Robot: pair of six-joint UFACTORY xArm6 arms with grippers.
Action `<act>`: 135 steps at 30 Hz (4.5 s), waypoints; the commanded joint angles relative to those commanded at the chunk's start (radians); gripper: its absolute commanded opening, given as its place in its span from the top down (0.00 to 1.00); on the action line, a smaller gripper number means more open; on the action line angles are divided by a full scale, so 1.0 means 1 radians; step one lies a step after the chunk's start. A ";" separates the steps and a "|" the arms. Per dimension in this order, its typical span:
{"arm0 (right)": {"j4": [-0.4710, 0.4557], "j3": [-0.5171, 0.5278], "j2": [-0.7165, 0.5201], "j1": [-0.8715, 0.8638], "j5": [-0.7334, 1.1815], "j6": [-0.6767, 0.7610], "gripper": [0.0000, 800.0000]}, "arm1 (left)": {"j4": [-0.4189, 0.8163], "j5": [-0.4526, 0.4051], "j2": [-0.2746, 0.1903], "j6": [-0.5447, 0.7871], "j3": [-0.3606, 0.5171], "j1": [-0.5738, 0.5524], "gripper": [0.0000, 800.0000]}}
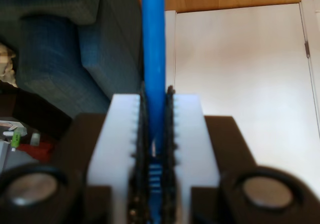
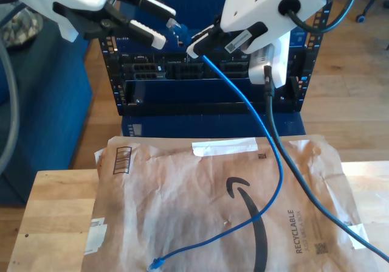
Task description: Grab the cable and plug it in
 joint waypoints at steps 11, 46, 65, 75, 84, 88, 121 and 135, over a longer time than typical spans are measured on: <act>0.000 -0.020 0.017 0.002 0.000 0.000 1.00 | 0.000 -0.002 -0.005 0.015 0.003 0.000 0.63; 0.000 -0.021 0.029 0.008 0.002 0.000 1.00 | 0.000 -0.075 -0.018 0.052 0.032 0.000 0.83; 0.005 -0.020 0.040 0.023 -0.008 -0.097 0.16 | 0.000 -0.097 -0.018 0.054 0.048 0.002 1.00; -0.006 0.014 -0.071 0.018 -0.138 -0.247 0.04 | -0.003 -0.072 0.015 -0.023 0.057 0.003 1.00; -0.003 0.138 -0.229 0.023 -0.287 -0.477 0.01 | -0.075 0.071 0.107 -0.107 0.052 0.020 1.00; -0.003 0.245 -0.319 0.038 -0.371 -0.575 0.01 | -0.270 0.172 0.203 -0.170 0.049 0.115 1.00; -0.098 0.655 -0.400 0.494 -1.229 -0.787 0.08 | -0.400 0.339 0.252 -0.298 0.063 0.048 1.00; -0.107 0.657 -0.387 0.506 -1.237 -0.783 0.22 | -0.397 0.339 0.252 -0.301 0.066 0.048 0.99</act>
